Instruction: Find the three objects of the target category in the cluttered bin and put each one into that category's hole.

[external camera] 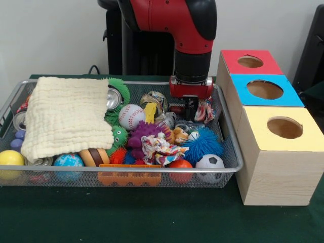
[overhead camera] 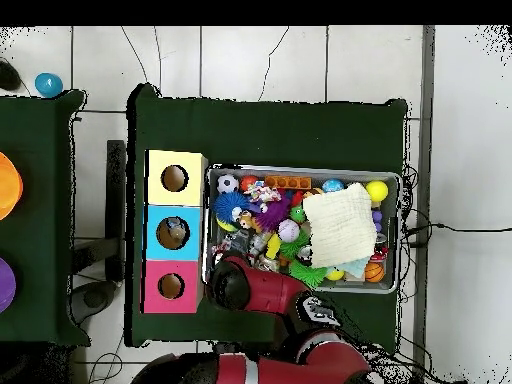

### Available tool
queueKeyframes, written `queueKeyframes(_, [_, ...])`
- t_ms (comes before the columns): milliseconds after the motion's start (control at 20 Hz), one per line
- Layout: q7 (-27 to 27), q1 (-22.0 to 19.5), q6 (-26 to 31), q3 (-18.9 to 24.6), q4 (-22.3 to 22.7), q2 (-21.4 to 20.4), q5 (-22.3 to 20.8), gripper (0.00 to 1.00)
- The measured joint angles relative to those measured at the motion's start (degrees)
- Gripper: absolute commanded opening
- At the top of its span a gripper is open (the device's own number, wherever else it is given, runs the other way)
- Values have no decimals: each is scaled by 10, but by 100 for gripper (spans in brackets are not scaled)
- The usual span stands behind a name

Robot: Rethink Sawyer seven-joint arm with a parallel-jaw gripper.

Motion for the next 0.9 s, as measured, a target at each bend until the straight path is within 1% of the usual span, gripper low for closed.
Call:
queueKeyframes(750, [0,1,-2,0,0,0,-1,0])
queueKeyframes(800, [0,2,-2,0,0,0,-1,100])
queueKeyframes(900, [0,2,-2,0,0,0,-1,100])
